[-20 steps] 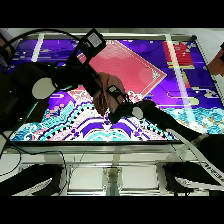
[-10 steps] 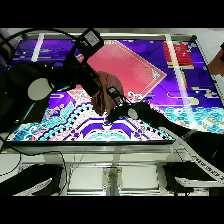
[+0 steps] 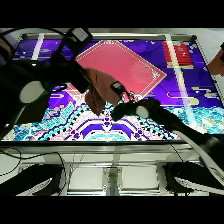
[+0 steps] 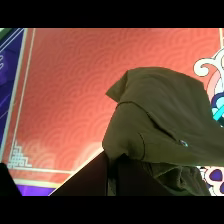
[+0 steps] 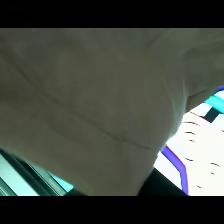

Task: Fold the clothes and pants, and hang the long-sleeved shirts on hangers.

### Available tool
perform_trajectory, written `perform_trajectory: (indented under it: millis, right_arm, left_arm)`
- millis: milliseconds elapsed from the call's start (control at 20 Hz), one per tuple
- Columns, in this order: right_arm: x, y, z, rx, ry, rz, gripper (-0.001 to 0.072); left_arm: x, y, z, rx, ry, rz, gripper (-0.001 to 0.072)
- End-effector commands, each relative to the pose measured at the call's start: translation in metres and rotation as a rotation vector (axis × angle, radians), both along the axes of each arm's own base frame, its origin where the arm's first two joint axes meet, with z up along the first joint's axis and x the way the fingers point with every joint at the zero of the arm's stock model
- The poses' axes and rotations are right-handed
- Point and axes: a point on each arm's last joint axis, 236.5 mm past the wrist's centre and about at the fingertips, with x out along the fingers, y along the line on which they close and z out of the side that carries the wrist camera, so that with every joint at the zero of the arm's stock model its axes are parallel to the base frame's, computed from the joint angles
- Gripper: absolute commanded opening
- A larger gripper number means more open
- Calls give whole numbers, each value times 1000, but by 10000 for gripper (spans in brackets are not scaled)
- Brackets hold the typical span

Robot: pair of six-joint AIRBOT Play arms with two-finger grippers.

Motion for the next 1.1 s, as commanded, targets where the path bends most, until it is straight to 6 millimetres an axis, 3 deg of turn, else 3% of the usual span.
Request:
perform_trajectory:
  millis: [0,150,300,400,500,650,750,850,1050]
  right_arm:
    - [-20,-66,76,-102,-102,11,4]
    - [-45,-96,158,-75,-232,25,3]
    - [-75,-113,229,-16,-343,30,3]
    - [-93,-123,254,-6,-353,36,3]
    - [-107,-127,268,5,-345,47,2]
    - [-116,-124,281,51,-340,44,1]
    - [-117,-123,272,34,-283,46,1]
    - [-119,-124,243,-43,-155,58,1]
    - [-115,-115,190,-192,73,139,1]
  left_arm:
    - [-16,26,26,-77,-25,87,23]
    - [-38,40,58,-226,-56,132,22]
    - [-76,28,80,-397,-15,56,22]
    - [-102,17,92,-511,31,-5,22]
    - [-113,17,100,-606,70,11,22]
    - [-112,21,100,-653,95,53,23]
    - [-104,27,90,-657,130,118,23]
    - [-94,35,58,-573,207,201,23]
    - [-80,44,-26,-349,436,332,22]
